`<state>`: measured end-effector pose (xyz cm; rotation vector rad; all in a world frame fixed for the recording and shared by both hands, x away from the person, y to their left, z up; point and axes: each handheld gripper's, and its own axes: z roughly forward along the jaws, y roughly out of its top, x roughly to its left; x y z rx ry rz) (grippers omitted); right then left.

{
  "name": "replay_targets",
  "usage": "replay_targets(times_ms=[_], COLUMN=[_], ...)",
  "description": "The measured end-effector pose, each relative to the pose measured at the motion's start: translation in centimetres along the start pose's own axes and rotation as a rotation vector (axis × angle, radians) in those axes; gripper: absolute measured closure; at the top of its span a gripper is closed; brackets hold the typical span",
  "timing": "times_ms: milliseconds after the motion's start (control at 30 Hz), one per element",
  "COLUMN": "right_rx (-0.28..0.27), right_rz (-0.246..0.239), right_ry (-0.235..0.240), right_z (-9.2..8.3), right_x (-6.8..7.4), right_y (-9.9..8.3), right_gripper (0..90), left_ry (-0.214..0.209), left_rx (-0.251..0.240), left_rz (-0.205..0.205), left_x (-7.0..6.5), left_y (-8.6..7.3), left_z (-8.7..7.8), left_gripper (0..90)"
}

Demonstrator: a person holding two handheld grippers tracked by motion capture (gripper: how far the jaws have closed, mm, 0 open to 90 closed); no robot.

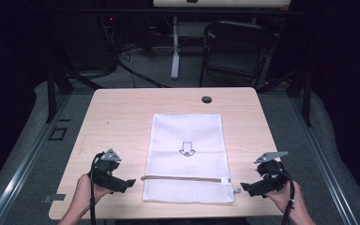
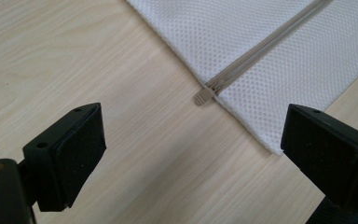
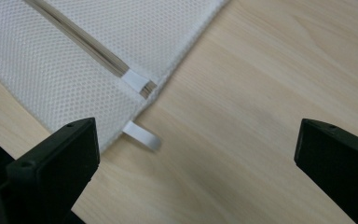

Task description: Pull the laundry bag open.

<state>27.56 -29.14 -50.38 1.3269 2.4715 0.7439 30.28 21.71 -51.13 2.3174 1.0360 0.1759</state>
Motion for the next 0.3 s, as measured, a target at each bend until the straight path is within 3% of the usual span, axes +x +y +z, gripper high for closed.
replay_targets(times_ms=[100, 300], right_rx=[0.011, 0.061], right_rz=[0.027, 0.000], right_ry=[0.009, 0.007], right_z=[-0.2, 0.6], right_x=[-0.6, -0.4], right_y=[-1.3, -1.4], right_gripper=[0.0, 0.0], left_ry=[0.016, 0.013], left_rx=[-0.004, -0.003], left_rz=[0.001, -0.001], left_x=[0.1, 0.0], left_y=[-0.1, 0.0], left_z=[-0.1, 0.4], left_gripper=[6.2, 5.6])
